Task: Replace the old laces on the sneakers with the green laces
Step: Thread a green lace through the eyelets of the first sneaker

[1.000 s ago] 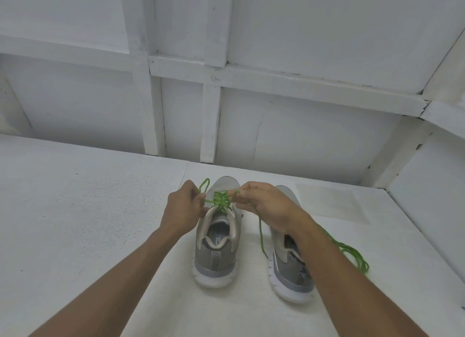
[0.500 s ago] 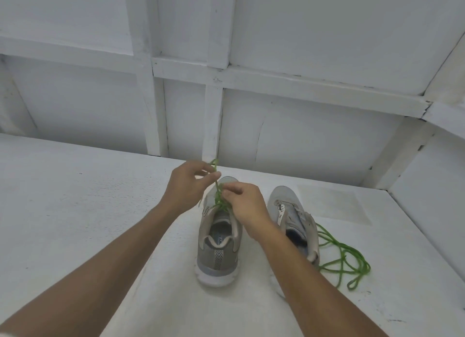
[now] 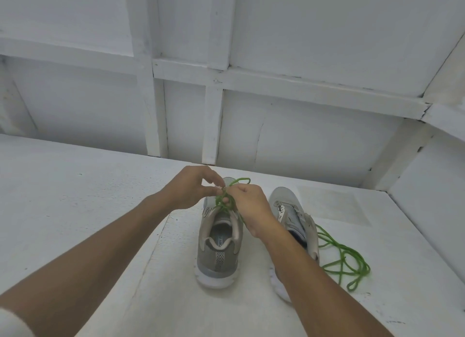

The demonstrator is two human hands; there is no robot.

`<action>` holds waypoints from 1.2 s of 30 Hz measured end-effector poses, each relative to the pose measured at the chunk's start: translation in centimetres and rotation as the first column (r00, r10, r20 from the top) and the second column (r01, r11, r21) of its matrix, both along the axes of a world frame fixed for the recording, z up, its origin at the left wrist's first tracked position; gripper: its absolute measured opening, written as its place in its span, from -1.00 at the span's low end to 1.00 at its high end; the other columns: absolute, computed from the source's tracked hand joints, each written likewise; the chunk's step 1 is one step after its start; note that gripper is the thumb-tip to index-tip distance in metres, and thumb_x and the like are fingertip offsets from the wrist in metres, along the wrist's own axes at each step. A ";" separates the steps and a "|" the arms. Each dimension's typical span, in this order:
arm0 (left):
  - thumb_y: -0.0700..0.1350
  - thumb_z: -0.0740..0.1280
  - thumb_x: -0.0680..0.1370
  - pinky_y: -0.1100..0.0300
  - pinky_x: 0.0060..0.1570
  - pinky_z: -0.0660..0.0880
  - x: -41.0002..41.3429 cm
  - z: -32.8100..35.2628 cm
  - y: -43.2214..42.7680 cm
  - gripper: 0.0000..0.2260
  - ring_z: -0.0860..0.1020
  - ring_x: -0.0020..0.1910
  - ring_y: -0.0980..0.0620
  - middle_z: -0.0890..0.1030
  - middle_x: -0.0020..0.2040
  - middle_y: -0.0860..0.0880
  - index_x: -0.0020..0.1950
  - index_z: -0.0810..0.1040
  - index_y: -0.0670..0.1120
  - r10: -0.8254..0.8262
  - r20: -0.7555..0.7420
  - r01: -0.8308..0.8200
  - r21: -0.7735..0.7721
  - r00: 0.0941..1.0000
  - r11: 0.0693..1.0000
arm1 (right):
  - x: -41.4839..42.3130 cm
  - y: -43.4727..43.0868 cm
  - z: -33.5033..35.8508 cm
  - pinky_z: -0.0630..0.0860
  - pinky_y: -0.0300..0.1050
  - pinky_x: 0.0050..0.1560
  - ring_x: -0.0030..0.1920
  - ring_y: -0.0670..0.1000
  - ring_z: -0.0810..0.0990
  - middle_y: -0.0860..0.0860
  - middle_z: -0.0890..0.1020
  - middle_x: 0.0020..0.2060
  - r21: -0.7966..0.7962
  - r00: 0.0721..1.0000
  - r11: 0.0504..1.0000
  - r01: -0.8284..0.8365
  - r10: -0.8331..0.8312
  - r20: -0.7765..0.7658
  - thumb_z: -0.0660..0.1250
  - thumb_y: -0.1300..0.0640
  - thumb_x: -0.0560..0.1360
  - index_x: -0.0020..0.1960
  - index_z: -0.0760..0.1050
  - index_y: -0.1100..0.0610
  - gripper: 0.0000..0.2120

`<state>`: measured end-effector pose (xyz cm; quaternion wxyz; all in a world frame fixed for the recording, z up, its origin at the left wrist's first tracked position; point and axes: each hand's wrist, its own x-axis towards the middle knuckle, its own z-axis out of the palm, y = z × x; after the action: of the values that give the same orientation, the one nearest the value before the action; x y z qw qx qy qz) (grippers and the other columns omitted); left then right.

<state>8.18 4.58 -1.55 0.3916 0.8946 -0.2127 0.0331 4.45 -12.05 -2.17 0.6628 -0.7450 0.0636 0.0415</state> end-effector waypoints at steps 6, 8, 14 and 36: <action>-0.10 0.40 0.54 0.26 -0.10 0.45 -0.1 0.2 -0.5 -0.95 0.56 -0.07 0.05 0.61 -0.13 0.08 -0.05 0.59 -0.06 -0.071 -0.002 0.071 0.088 0.997 0.994 | 0.2 0.0 0.1 0.59 -0.01 -0.10 -0.33 0.03 0.56 0.11 0.62 -0.36 0.054 1.000 0.999 0.005 -0.006 0.025 0.31 0.25 0.51 -0.20 0.61 0.24 -0.84; -0.10 0.36 0.56 0.14 -0.05 0.50 -0.5 -0.5 -0.5 -0.95 0.58 -0.03 0.01 0.64 -0.10 0.04 -0.07 0.53 -0.05 -0.081 -0.055 0.084 0.056 0.995 0.995 | 0.3 -0.2 -0.1 0.62 0.07 -0.06 -0.34 0.05 0.57 0.13 0.63 -0.35 0.053 0.999 0.998 0.028 -0.029 0.031 0.35 0.23 0.50 -0.20 0.62 0.21 -0.86; -0.05 0.38 0.55 0.15 -0.16 0.46 -1.7 -2.0 -0.8 -0.86 0.54 -0.10 0.00 0.63 -0.14 0.01 -0.13 0.46 -0.03 -0.064 -0.039 0.063 -0.024 0.997 0.998 | 0.6 -0.2 0.0 0.62 0.14 -0.05 -0.19 0.10 0.68 0.03 0.67 -0.25 -0.164 0.990 0.978 0.129 -0.116 0.084 0.44 0.10 0.33 -0.23 0.56 -0.02 -0.93; -0.14 0.29 0.58 -0.10 -0.04 0.53 -2.1 -2.5 -1.6 -0.91 0.56 -0.07 -0.08 0.60 -0.12 -0.03 -0.10 0.42 -0.04 -0.015 -0.030 0.014 -0.041 0.999 0.999 | -0.1 -1.4 -0.4 0.43 -0.14 -0.13 -0.17 0.02 0.51 0.05 0.55 -0.21 -0.202 0.987 0.966 -0.158 0.146 -0.072 0.34 0.28 0.43 -0.18 0.53 0.14 -0.93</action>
<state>6.06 2.96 -4.05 0.4130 0.8854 -0.2124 0.0212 4.34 -13.48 -2.58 0.5742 -0.8112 0.0291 0.1065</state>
